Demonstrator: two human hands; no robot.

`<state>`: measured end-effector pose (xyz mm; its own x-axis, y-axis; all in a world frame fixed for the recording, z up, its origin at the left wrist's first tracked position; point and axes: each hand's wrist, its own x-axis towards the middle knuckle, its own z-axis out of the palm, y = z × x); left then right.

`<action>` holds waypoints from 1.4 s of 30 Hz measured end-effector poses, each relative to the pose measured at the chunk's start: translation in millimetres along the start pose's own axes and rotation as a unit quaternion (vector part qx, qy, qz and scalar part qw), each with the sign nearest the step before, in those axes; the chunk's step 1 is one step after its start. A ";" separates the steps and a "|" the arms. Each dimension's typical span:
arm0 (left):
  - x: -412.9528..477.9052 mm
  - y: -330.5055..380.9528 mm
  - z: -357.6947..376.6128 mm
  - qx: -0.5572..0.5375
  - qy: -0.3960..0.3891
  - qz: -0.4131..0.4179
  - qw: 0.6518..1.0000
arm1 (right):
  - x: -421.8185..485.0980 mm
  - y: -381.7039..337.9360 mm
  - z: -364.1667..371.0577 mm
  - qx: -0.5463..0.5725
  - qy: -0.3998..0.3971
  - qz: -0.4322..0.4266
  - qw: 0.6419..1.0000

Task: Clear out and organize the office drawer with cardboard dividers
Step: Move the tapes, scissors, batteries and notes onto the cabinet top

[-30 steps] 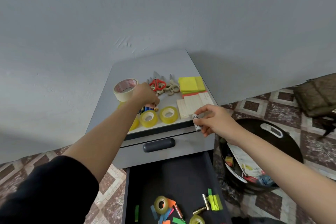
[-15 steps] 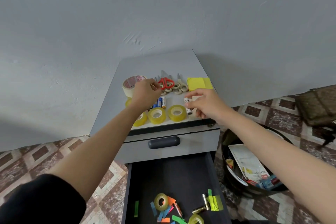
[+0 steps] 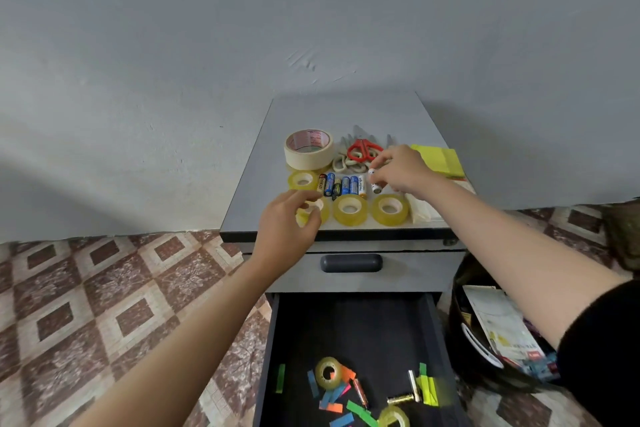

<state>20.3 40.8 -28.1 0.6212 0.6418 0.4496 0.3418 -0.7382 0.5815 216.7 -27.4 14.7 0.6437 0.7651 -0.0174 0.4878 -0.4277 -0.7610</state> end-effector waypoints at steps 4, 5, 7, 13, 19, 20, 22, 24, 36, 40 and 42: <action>-11.6 -6.7 -1.8 -0.028 0.009 -0.005 1.000 | 6.8 4.4 9.2 -0.073 0.011 -0.004 0.997; -13.0 -8.1 -2.3 -0.036 0.010 -0.006 0.999 | 7.5 4.5 10.2 -0.091 0.012 -0.006 0.996; -14.6 -10.6 -2.8 -0.048 0.007 -0.011 0.999 | 8.5 4.1 11.6 -0.110 0.012 -0.011 0.994; -17.1 -13.1 -3.7 -0.069 0.017 -0.028 0.997 | 7.7 -0.1 13.9 -0.127 0.020 -0.028 0.991; -19.2 -6.3 -6.0 -0.088 0.019 -0.047 0.995 | 3.5 0.4 11.1 -0.113 0.028 -0.028 0.993; -19.7 -5.5 -6.9 -0.088 0.018 -0.050 0.995 | 1.8 -0.2 10.1 -0.112 0.033 -0.030 0.993; -21.1 -3.1 -9.8 -0.088 0.017 -0.053 0.995 | -3.2 -3.3 6.3 -0.099 0.040 -0.035 0.994; -24.3 1.1 -14.6 -0.088 0.014 -0.051 0.995 | -11.5 -8.0 0.8 -0.069 0.040 -0.042 0.996; -95.9 8.7 -12.1 -0.080 -0.054 -0.088 0.991 | -132.7 11.0 22.6 0.043 -0.004 -0.080 0.996; -135.7 -4.2 0.9 -0.055 -0.107 -0.110 0.987 | -171.7 46.8 53.3 0.043 -0.053 -0.047 0.997; -155.0 -12.1 7.7 -0.057 -0.134 -0.121 0.982 | -186.4 64.6 69.2 0.044 -0.071 -0.028 0.996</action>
<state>-74.7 -51.3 -110.0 0.7004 0.7062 0.1035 0.4297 -0.5331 0.7288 87.4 -164.3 -76.2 0.5238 0.8498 -0.0591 0.4636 -0.3426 -0.8171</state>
